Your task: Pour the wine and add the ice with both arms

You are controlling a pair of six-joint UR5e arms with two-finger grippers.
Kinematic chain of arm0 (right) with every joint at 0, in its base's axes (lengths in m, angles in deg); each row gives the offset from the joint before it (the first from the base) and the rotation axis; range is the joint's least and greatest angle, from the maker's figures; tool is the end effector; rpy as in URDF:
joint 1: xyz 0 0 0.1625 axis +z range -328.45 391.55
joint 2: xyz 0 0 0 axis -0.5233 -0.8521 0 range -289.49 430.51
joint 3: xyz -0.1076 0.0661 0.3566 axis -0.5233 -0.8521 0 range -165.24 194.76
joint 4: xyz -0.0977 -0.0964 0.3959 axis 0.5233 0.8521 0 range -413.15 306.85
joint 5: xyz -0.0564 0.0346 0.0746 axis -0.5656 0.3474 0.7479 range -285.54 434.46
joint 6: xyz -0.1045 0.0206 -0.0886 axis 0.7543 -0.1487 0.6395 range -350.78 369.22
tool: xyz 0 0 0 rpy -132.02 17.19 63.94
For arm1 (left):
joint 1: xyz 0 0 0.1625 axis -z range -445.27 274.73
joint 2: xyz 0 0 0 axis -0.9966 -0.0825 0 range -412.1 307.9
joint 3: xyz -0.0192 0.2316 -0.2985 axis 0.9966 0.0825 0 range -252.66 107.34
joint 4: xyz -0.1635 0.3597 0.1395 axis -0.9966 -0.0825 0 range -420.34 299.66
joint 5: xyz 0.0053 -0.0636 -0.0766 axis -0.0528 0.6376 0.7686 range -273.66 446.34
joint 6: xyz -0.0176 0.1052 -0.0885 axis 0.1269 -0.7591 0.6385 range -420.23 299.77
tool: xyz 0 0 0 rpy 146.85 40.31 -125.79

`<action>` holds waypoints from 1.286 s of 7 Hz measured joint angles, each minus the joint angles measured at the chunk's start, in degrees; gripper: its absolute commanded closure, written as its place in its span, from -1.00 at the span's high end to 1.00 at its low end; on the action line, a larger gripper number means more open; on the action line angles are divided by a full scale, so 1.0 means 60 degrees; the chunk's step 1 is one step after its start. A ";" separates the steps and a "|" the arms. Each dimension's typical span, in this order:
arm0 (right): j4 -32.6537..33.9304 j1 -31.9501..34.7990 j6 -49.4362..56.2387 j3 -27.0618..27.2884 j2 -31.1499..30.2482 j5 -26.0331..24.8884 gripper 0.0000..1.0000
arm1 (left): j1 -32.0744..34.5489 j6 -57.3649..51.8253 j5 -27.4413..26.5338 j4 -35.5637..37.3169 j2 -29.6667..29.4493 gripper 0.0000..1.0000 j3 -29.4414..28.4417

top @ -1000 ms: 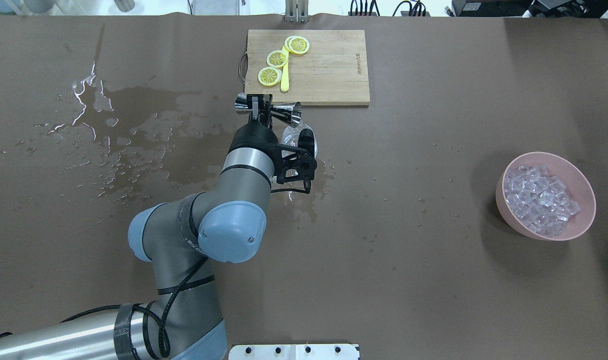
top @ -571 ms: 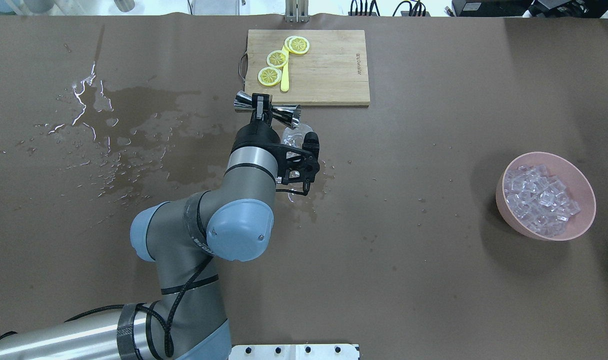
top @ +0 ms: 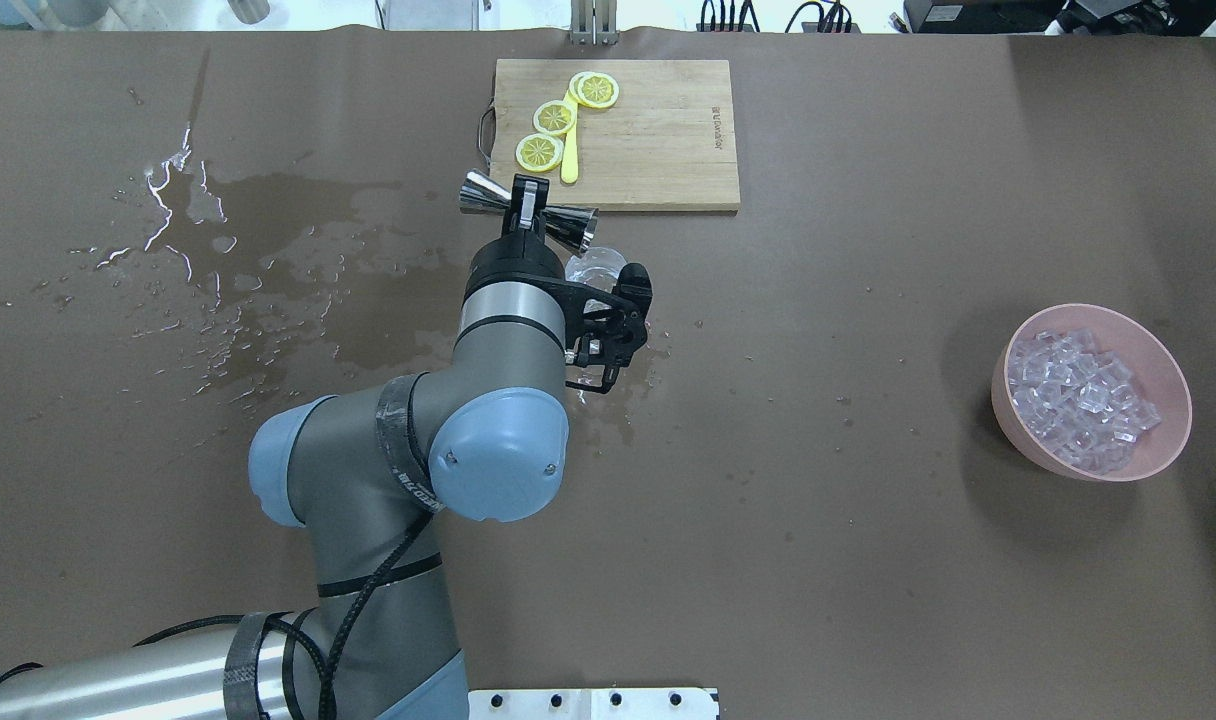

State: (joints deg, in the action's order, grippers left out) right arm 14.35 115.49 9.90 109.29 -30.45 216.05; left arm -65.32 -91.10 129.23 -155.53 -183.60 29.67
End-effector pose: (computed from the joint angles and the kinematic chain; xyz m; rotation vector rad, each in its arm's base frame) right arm -0.0222 -0.4427 0.6335 0.2194 -0.9074 -0.2354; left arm 0.5002 -0.4313 0.0882 1.2269 -0.3989 1.1086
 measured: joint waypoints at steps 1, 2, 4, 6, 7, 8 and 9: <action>0.0003 0.0000 -0.0010 -0.0002 0.0062 -0.0003 1.00 | 0.0033 0.0126 0.0004 -0.0212 0.0038 -1.00 0.0108; 0.0006 0.0000 -0.0089 -0.0015 0.0183 -0.0009 1.00 | 0.0091 0.0763 0.0014 -0.0880 0.0220 -1.00 0.0237; -0.0008 0.0000 -0.0566 0.0063 0.0430 -0.0014 1.00 | 0.0313 0.3247 0.0088 -0.3060 0.1142 -1.00 0.0280; -0.0014 -0.0002 -0.1250 0.0180 0.0773 -0.0012 1.00 | 0.0680 0.6204 0.0119 -0.5185 0.2121 -1.00 0.0233; -0.0015 -0.0048 -0.1722 0.0375 0.0882 -0.0002 1.00 | 0.0844 0.8212 0.0128 -0.5620 0.2351 -1.00 0.0126; -0.0011 -0.0203 -0.2329 0.0724 0.0915 0.0004 1.00 | 0.1035 1.0150 0.0365 -0.5747 0.2453 -1.00 -0.0092; -0.0005 -0.0497 -0.2988 0.1138 0.0902 -0.0004 1.00 | 0.1278 1.1629 0.0814 -0.5784 0.2541 -1.00 -0.0340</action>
State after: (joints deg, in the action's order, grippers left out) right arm 14.32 112.51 -8.02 116.12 -25.04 216.02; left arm -57.65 -21.33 134.11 -190.24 -168.35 27.63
